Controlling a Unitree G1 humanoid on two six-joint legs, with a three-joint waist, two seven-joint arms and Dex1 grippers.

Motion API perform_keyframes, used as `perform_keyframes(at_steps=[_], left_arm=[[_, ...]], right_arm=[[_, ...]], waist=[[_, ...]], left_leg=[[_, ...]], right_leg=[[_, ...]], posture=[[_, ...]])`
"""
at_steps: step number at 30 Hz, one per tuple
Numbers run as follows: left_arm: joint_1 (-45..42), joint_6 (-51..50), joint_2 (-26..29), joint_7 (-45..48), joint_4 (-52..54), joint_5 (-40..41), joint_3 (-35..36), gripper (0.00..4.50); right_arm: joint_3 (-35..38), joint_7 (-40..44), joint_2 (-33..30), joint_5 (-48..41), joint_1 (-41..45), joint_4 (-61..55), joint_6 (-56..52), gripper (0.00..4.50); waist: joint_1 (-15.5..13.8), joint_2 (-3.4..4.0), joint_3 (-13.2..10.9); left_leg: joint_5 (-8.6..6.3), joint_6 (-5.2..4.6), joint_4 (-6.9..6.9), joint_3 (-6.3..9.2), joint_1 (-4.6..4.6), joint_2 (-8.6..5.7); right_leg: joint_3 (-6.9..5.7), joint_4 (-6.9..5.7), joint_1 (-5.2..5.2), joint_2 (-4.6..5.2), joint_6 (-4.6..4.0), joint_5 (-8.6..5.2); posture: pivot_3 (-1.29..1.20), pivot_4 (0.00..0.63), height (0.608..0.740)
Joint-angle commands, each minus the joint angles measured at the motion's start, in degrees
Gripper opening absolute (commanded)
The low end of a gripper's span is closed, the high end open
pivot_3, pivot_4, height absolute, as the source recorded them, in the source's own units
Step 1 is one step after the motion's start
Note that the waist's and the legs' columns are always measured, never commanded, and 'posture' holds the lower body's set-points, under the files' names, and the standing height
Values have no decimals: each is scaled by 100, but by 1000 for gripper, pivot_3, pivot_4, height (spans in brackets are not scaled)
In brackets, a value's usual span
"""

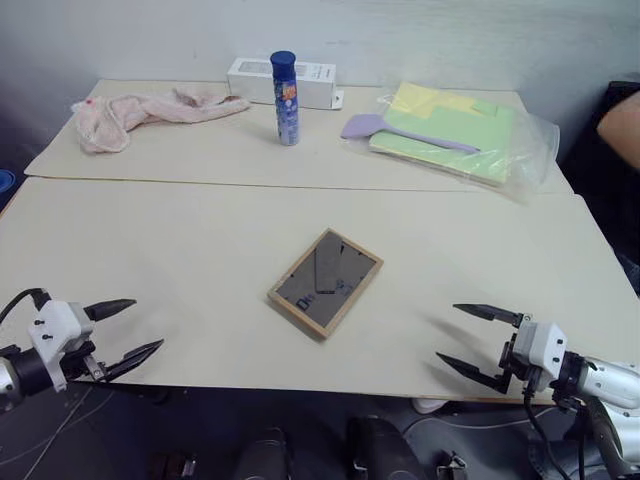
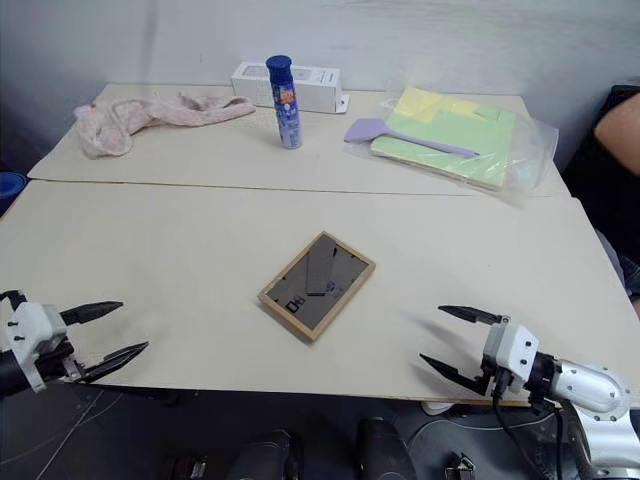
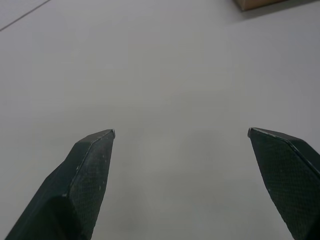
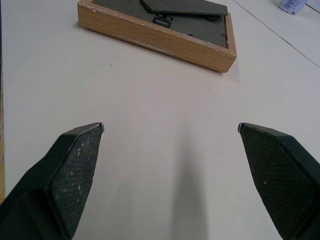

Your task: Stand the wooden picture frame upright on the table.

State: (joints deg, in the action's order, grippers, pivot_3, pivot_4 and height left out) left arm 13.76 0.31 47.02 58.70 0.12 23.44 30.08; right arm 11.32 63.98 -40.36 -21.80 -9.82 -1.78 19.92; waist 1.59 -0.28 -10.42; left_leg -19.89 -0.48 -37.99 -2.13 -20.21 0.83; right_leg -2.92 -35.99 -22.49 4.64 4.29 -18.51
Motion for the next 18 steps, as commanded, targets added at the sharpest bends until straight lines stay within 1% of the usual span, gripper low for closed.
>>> perform_keyframes(at_steps=[1,5,7,8,9,11,12,15,18], left_arm=[[-114,-147,-18,-124,269,82,-46,4500],[-362,-703,16,-119,545,302,-326,4500],[-866,-975,-56,-351,634,312,-613,4500],[-1316,-1034,-152,-541,629,133,-926,4500],[-1626,-1068,-222,-668,618,-3,-1142,4500],[-2409,-1107,-409,-916,333,-399,-1697,4110],[-2627,-1096,-478,-972,225,-498,-1838,3908],[-3341,-1084,-741,-1095,-279,-897,-2412,3014],[-3923,-839,-1013,-1309,-953,-1460,-2939,2076]], right_arm=[[-17,-77,49,-50,-99,-242,-40,4458],[-152,-169,97,-156,-158,-541,-342,4458],[-359,-355,109,-237,-115,-886,-910,4075],[-519,-519,144,-157,-26,-1036,-1217,3844],[-624,-641,164,-91,34,-1139,-1429,3487],[-945,-942,286,238,271,-1246,-1757,2842],[-1041,-1028,315,331,335,-1275,-1882,2490],[-1412,-1344,542,705,645,-1195,-2077,1420],[-1683,-1601,788,1077,971,-1022,-1999,382]], waist=[[-4,0,0],[-7,0,0],[-24,0,0],[-51,-1,0],[-63,-2,1],[-103,-6,5],[-127,-8,6],[-124,-5,9],[-139,-8,8]], left_leg=[[0,0,0,0,0,0],[9,15,0,0,0,0],[9,16,-1,0,0,0],[11,16,-3,2,-1,-1],[13,18,-7,3,0,-1],[14,19,-12,3,0,-2],[14,21,-12,2,0,-4],[14,22,-12,-6,-6,-5],[16,24,-18,-19,-16,-4]], right_leg=[[0,0,0,0,0,0],[0,0,1,0,1,0],[0,-2,1,0,1,0],[-1,-4,3,0,2,1],[-2,-7,3,1,3,2],[-2,-11,3,0,4,3],[-3,-12,2,-2,5,3],[0,-10,-5,-13,8,4],[-3,-34,-18,-21,9,5]], posture=[[0,150,740],[0,150,740],[0,150,740],[0,150,740],[0,150,740],[0,150,740],[0,150,740],[0,150,740],[0,150,740]])
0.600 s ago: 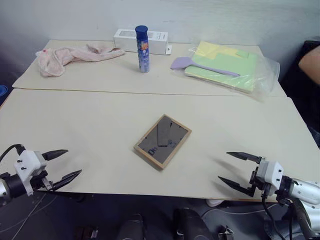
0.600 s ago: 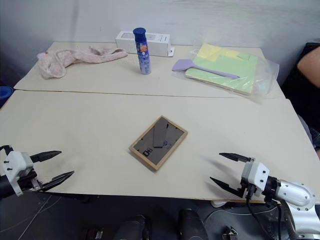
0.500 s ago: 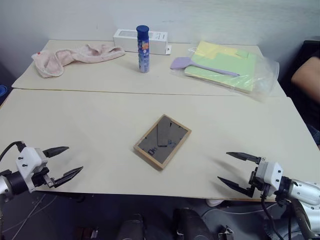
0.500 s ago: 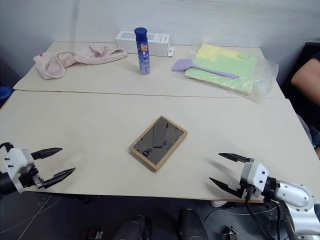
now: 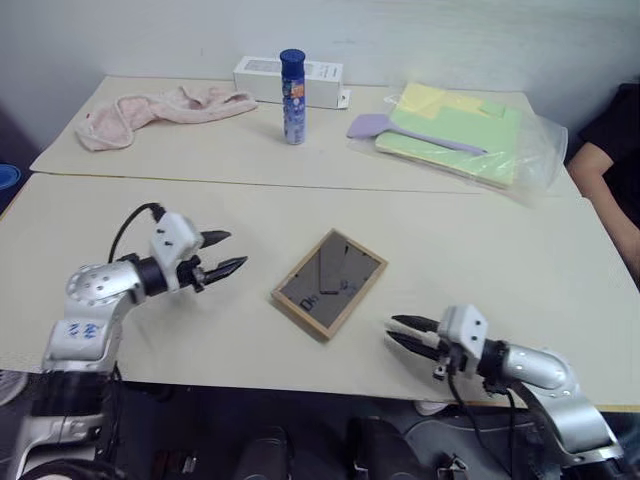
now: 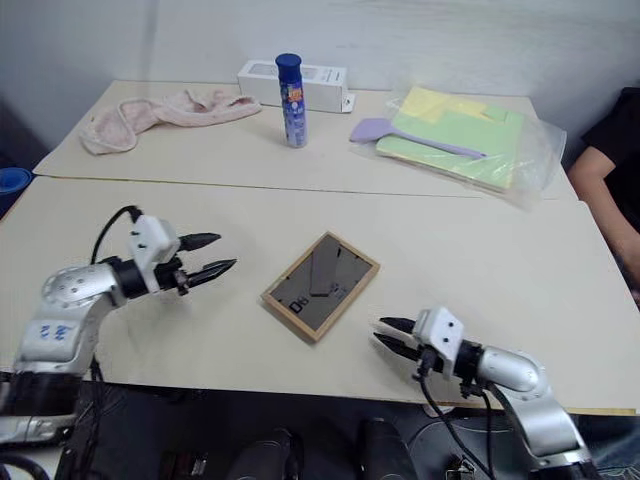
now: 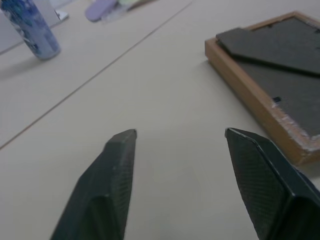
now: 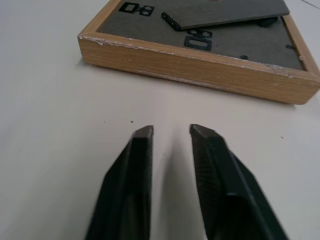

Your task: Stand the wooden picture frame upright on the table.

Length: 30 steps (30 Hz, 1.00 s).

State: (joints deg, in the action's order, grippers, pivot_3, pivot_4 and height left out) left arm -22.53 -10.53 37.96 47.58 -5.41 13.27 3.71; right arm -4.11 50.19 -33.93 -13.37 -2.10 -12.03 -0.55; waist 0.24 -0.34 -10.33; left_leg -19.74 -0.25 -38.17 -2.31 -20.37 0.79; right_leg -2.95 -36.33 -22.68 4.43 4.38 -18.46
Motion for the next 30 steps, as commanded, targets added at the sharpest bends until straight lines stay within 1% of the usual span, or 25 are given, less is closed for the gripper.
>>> perform_keyframes(at_steps=[1,2,4,6,9,13,16,22,27,28,29,30], left_arm=[[-508,310,-261,-253,-674,-525,-411,1839],[-634,367,-379,-174,-813,-537,-528,1486],[-765,393,-577,9,-953,-524,-723,913],[-765,336,-703,183,-948,-486,-854,913],[-709,343,-842,194,-916,-649,-1092,913],[-441,32,-884,374,-497,-537,-1230,913],[-146,-223,-966,479,13,-289,-1201,913],[229,-597,-1045,331,578,-193,-1106,913],[408,-975,-880,205,791,-120,-859,913],[403,-1233,-791,159,787,-82,-772,913],[384,-1580,-726,83,801,19,-632,1092],[334,-2202,-651,72,846,292,-455,1291]], right_arm=[[-221,-320,264,304,336,65,-5,136],[-299,-384,357,363,450,120,-66,0],[-417,-471,513,437,646,208,-179,0],[-485,-519,617,472,778,252,-279,0],[-520,-624,728,518,999,321,-328,0],[-427,-581,651,490,1139,400,-359,0],[-297,-508,511,495,1279,546,-370,0],[-261,-280,295,538,1524,949,-289,0],[-205,-162,206,555,1554,1086,-254,0],[-165,-138,170,544,1533,1083,-250,0],[-118,-109,127,519,1508,1070,-250,0],[-59,-74,70,485,1478,1042,-249,0]], waist=[[-10,-2,-1],[-17,-3,0],[-16,-4,-1],[-13,-4,-1],[-5,-4,-1],[-7,-4,-1],[-5,-4,-1],[-7,-4,-1],[-2,-4,-1],[0,-4,-1],[4,-4,-1],[8,-4,-1]], left_leg=[[0,-1,-9,-1,-6,0],[1,-2,-15,-2,-8,-3],[1,-4,-35,-1,-11,-3],[0,-6,-42,-1,-13,-2],[-1,-6,-43,2,-14,0],[-1,-6,-46,2,-14,1],[-4,-10,-48,2,-14,1],[-5,-11,-52,6,-14,1],[-5,-11,-51,5,-14,1],[-5,-11,-51,6,-14,1],[-5,-11,-51,6,-14,2],[-5,-11,-51,6,-14,2]], right_leg=[[-1,-4,-4,-1,0,0],[0,-12,-7,1,1,0],[0,-21,-5,1,2,1],[2,-28,-5,2,2,1],[0,-27,-6,1,2,1],[1,-31,-6,1,2,1],[5,-30,-4,3,2,1],[3,-30,-3,6,2,1],[3,-31,-3,6,2,1],[3,-31,-3,5,2,1],[3,-31,-3,5,2,1],[3,-31,-3,5,2,1]], posture=[[0,150,740],[0,150,740],[0,150,740],[0,150,740],[0,150,740],[0,150,740],[0,150,740],[0,150,740],[0,150,740],[0,150,740],[0,150,740],[0,150,740]])
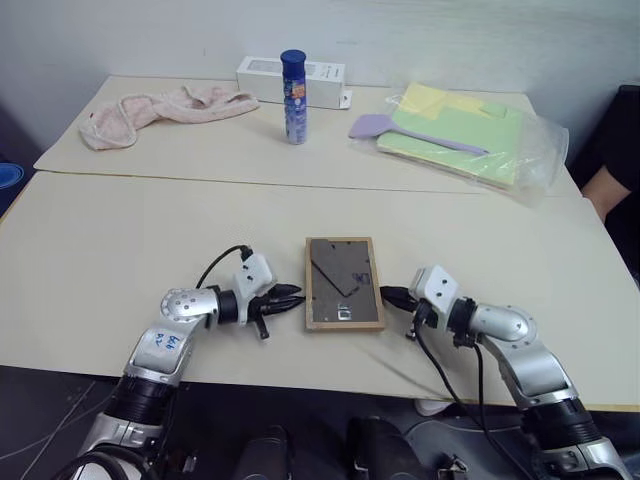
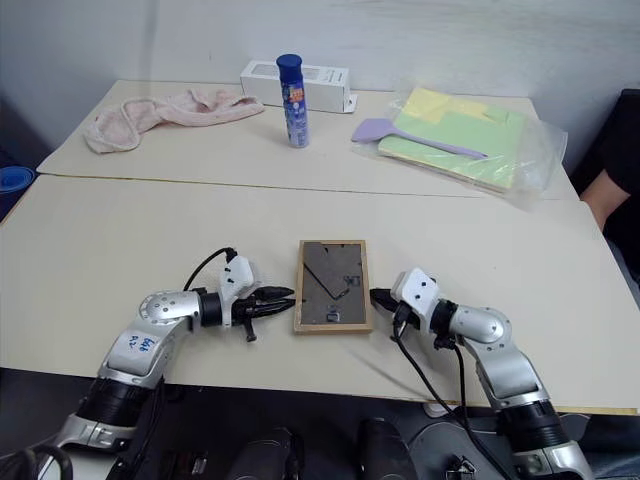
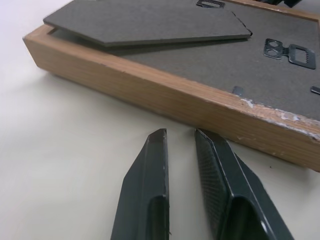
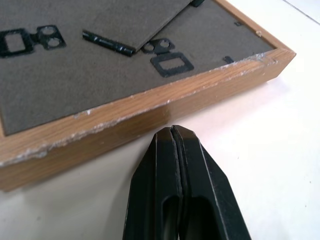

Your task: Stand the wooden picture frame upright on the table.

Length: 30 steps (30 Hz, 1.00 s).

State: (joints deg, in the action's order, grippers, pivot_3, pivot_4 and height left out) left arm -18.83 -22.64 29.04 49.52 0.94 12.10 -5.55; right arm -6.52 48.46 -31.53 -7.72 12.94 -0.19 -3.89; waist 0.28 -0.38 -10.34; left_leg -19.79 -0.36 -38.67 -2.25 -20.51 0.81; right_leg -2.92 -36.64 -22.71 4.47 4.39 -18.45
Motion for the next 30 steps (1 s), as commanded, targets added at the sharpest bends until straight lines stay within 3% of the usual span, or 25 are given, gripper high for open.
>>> perform_keyframes(at_steps=[1,4,8,11,15,23,30], left_arm=[[-216,-2570,376,-31,323,1116,742,1497],[-660,-5291,720,204,469,2246,890,2359],[-1367,-6816,545,-183,-165,2626,922,3560],[-1697,-6986,421,-504,-722,3120,777,4486],[-2016,-6986,92,-1325,-1361,3482,730,4486],[-2240,-6986,-96,-2427,-1613,4378,189,4486],[-2314,-6986,60,-3126,-1633,5420,-557,4486]], right_arm=[[242,204,-276,-152,-86,-233,63,0],[244,385,-477,-214,-169,-410,-18,0],[161,505,-619,-176,-219,-584,-130,0],[125,536,-659,-172,-279,-809,-285,0],[68,508,-677,-163,-324,-1204,-616,0],[3,468,-729,-26,-315,-1468,-986,0],[-69,418,-671,31,-270,-1501,-1104,0]], waist=[[1,0,0],[3,0,0],[-24,0,0],[-22,0,0],[-34,0,0],[-66,3,3],[-64,3,4]], left_leg=[[0,0,0,0,0,0],[0,0,-3,8,-2,2],[-1,-2,-5,10,-1,-2],[-3,-2,-15,15,-2,-5],[-4,0,-22,17,-1,-5],[-5,2,-30,20,5,-11],[-6,4,-31,20,6,-12]], right_leg=[[0,-1,0,0,0,0],[-2,-4,2,-1,0,0],[-1,-1,7,0,1,0],[0,-2,10,-1,1,0],[0,-5,10,0,1,0],[0,-4,21,5,1,0],[0,2,21,4,2,-1]], posture=[[0,150,740],[0,150,740],[0,150,740],[0,150,740],[0,150,740],[0,150,740],[0,150,740]])
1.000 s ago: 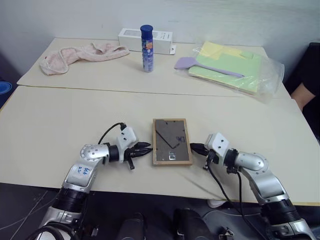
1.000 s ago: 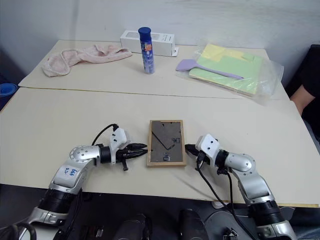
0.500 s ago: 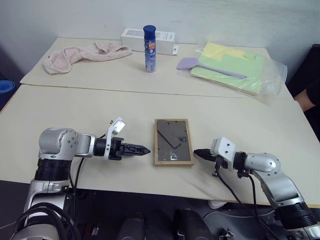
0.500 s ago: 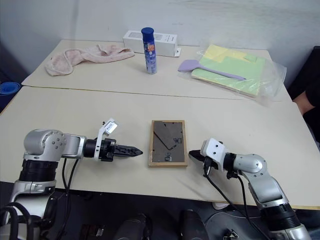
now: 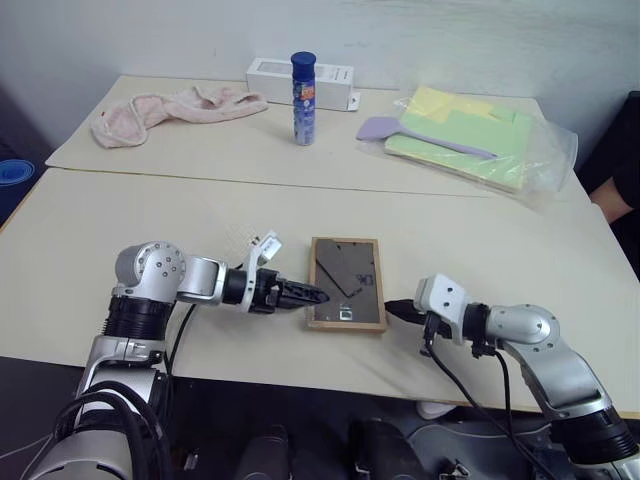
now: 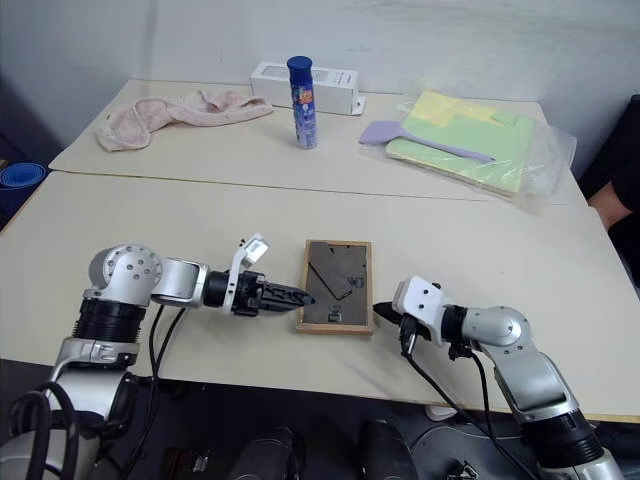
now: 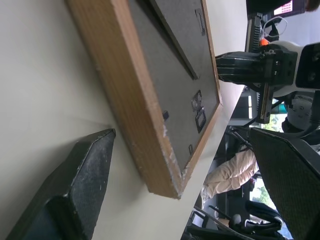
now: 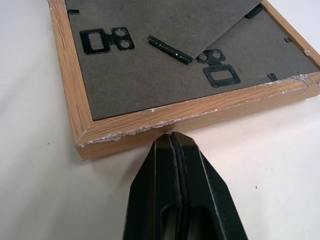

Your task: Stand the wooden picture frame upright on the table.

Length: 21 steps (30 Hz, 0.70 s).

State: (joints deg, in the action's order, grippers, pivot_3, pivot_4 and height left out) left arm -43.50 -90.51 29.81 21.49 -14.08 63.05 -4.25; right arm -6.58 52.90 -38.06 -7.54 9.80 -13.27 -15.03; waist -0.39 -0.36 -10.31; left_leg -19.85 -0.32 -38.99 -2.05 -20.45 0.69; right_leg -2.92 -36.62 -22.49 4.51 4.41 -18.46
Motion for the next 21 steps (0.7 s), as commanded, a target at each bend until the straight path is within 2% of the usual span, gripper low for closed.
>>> perform_keyframes(at_steps=[1,13,16,21], left_arm=[[144,-199,-44,-462,-213,437,-672,4486],[139,-199,-648,-1863,-766,1328,-161,4486],[225,-199,-712,-2041,-721,1324,22,3867],[401,-166,-965,-2212,-584,1064,677,2337]], right_arm=[[-79,-45,2,27,49,-202,-5,0],[-172,-185,93,41,-62,-303,-147,0],[-183,-209,94,44,-78,-280,-129,0],[-104,-186,30,14,-101,-196,-36,0]], waist=[[7,2,1],[-95,1,6],[-101,0,6],[-94,-1,6]], left_leg=[[0,1,0,0,0,0],[-1,1,-7,-1,3,-4],[-2,1,-8,0,3,-9],[-2,2,-8,-2,3,-8]], right_leg=[[0,5,0,0,0,0],[-1,12,4,0,3,-1],[-1,17,6,2,3,0],[-4,19,5,-1,7,-2]], posture=[[0,150,740],[0,150,740],[0,150,740],[0,150,740]])
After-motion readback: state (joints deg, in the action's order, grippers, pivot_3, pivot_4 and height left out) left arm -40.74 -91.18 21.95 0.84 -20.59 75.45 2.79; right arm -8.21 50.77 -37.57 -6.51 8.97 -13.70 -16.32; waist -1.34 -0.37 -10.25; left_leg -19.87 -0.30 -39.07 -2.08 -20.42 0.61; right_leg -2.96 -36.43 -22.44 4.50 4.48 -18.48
